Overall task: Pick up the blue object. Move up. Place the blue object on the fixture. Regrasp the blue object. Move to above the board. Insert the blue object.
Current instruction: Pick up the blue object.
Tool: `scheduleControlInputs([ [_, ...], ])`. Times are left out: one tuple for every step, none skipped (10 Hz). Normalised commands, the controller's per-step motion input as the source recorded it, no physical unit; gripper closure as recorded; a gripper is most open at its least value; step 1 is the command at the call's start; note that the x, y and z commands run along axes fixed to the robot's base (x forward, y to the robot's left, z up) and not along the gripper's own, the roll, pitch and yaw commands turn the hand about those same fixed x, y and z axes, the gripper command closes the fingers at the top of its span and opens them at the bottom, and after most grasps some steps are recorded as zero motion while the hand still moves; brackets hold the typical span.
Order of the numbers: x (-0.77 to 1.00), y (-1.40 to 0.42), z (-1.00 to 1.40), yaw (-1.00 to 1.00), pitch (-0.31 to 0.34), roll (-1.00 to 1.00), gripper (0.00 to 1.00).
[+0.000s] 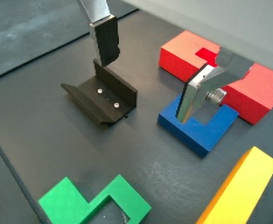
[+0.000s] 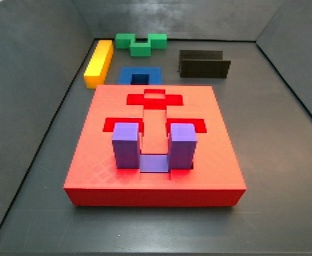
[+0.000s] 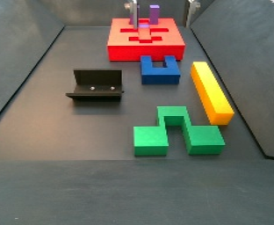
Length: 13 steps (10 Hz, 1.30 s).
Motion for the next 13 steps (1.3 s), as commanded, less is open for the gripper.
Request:
scheduleControlInputs([
  [0.02,0.0,-0.02,0.0,0.0,0.0,0.0],
  [0.25,-0.18,-0.07,0.0,0.0,0.0,0.0],
  [0.58,-0.53,-0.13,0.05,0.0,0.09,0.0],
  [0.73,-0.57,-0.25,0.09,0.0,0.03,0.0],
  [0.68,-0.58,-0.3,0.13,-0.033,0.0,0.0],
  [0.71,-0.44,-0.31,0.12,-0.059,-0.02,0.0],
  [0.72,-0.31,-0.29,0.07,-0.079,-0.09,0.0],
  [0.7,-0.27,-0.27,0.05,-0.081,-0.11,0.0],
  [0.66,-0.28,-0.27,0.04,-0.074,-0.1,0.0],
  [0.47,-0.32,-0.24,0.03,0.0,-0.01,0.0],
  [0.57,-0.79,-0.3,0.0,0.0,0.09,0.0],
  [0.57,-0.79,-0.31,0.0,0.001,0.2,0.0],
  [0.5,-0.73,-0.36,0.0,0.016,0.23,0.0],
])
